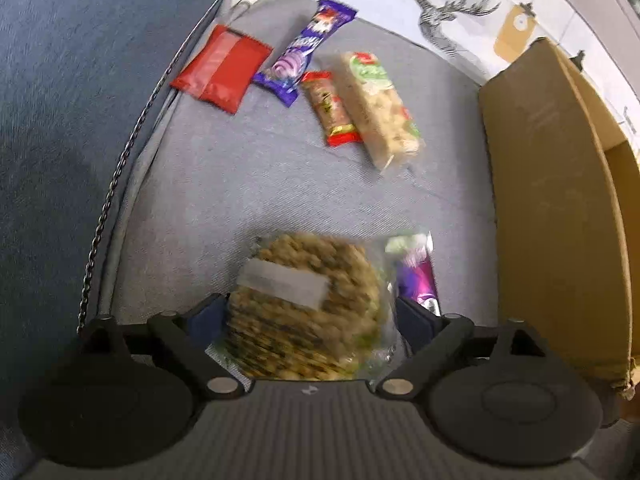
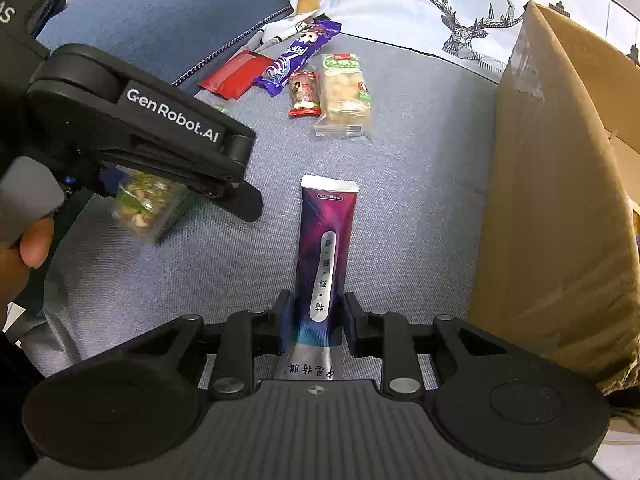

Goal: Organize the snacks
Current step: 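Hold both grasped packs above the sofa, adjusting the left tool's grip on the peanut bag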

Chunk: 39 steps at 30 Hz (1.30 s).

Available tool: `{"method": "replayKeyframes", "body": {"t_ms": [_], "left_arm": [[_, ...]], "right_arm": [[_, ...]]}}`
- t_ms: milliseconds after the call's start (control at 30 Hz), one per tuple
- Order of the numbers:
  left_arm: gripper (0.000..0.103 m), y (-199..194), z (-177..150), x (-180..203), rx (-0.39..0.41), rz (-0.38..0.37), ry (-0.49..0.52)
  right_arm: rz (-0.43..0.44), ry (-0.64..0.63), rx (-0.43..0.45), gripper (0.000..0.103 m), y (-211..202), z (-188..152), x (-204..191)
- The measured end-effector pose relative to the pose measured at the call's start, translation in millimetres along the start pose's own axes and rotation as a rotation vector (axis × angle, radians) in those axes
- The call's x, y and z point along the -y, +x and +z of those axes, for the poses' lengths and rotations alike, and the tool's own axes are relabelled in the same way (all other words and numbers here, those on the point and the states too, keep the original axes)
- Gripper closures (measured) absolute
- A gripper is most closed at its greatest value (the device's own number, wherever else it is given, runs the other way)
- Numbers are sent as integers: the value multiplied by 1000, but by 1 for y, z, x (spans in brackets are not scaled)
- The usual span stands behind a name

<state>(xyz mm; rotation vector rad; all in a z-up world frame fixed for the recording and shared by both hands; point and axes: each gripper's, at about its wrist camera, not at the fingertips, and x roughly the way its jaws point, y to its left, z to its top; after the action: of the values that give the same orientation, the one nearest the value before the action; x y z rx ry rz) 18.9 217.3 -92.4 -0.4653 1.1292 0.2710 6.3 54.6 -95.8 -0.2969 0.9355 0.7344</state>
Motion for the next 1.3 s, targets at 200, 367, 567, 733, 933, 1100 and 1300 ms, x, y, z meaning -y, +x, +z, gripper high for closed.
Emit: {"method": "replayKeyframes", "body": {"t_ms": [200,367,567,733,933,1100,1300], "left_arm": [[3,-11,4,0,57,-42,-11],[3,-5,3,1,17,-31,1],[3,7,-1,15,-15,8,80],[3,14,-5,24,-26,30,139],[13,16,-6,26,-21,53,165],[17,14,-7,27,-4,55,190],[19,4,1,20,49,39,138]], "right_arm": [[1,1,1,74,0,0,0],[-2,0,0,75,0,0,0],[-2,2,-1,75,0,1,0],[0,2,2,75,0,1,0],[0,1,3,75,1,0,0],[-9,-15,9,78,0,-1,-1],[-20,-6,58,83,-9,0,2]]}}
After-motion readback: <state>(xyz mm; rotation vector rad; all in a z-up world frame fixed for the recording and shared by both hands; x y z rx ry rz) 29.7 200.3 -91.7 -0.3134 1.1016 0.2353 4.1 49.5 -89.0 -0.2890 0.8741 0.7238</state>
